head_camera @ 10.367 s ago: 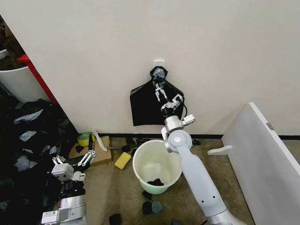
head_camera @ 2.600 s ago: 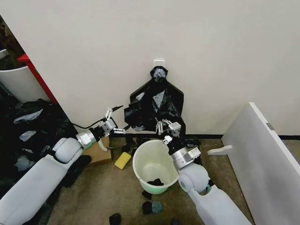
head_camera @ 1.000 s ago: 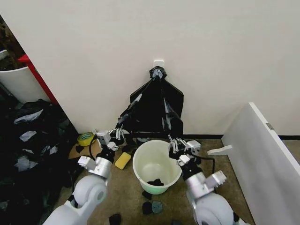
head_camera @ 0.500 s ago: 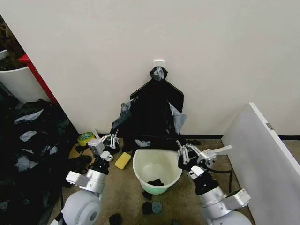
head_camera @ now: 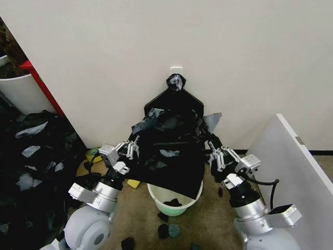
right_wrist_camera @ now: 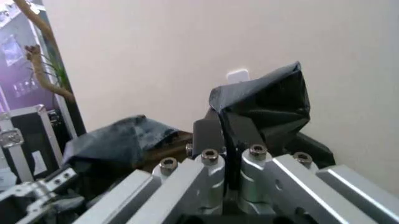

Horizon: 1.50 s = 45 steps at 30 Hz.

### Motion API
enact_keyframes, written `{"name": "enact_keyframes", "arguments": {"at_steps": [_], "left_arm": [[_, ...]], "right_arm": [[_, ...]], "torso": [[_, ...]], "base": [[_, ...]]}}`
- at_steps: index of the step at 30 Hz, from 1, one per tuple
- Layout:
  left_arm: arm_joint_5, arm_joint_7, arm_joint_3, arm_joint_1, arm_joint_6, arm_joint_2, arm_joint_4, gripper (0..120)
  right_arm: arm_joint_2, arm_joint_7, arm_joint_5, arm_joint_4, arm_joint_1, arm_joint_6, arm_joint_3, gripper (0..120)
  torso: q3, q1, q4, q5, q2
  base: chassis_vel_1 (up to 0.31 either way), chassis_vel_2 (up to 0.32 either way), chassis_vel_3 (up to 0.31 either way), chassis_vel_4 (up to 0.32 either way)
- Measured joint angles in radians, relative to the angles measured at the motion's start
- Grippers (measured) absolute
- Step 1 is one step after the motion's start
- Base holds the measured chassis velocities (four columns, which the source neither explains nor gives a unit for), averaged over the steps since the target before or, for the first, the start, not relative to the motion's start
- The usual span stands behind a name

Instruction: Place the garbage bag over the trash bin.

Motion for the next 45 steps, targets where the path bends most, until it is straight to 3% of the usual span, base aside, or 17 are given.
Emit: {"name": "enact_keyframes", "arguments": {"at_steps": [7,19,27,38,45], "left_arm": [[0.043,0.018,0.033,-0.003,-0.014,-0.055,0.059,0],[0.161,0.047,0.057,-0.017,-0.068,-0.198,0.244,0],[0.171,0.051,0.085,0.001,-0.080,-0.263,0.293,0],[0.172,0.022,0.094,0.083,-0.098,-0.275,0.318,0],[0.224,0.002,0.111,0.171,-0.113,-0.225,0.311,0]], "right_arm": [[0.014,-0.009,0.008,-0.077,0.045,0.001,-0.005,0],[0.043,-0.037,0.013,-0.248,0.090,0.026,-0.018,0],[0.049,-0.051,-0.015,-0.307,0.104,0.038,-0.010,0],[0.027,-0.049,-0.076,-0.319,0.062,0.050,-0.032,0],[-0.037,0.099,-0.068,-0.247,-0.019,-0.042,-0.124,0]], "torso": [[0.000,0.000,0.0000,0.0000,0.000],[0.000,0.000,0.0000,0.0000,0.000],[0.000,0.000,-0.0001,0.0000,0.000],[0.000,0.000,0.0000,-0.0001,0.000],[0.000,0.000,0.0001,0.0000,0.000]], "base": [[0.000,0.000,0.000,0.000],[0.000,0.000,0.000,0.000],[0.000,0.000,0.000,0.000],[0.000,0.000,0.000,0.000],[0.000,0.000,0.000,0.000]]}}
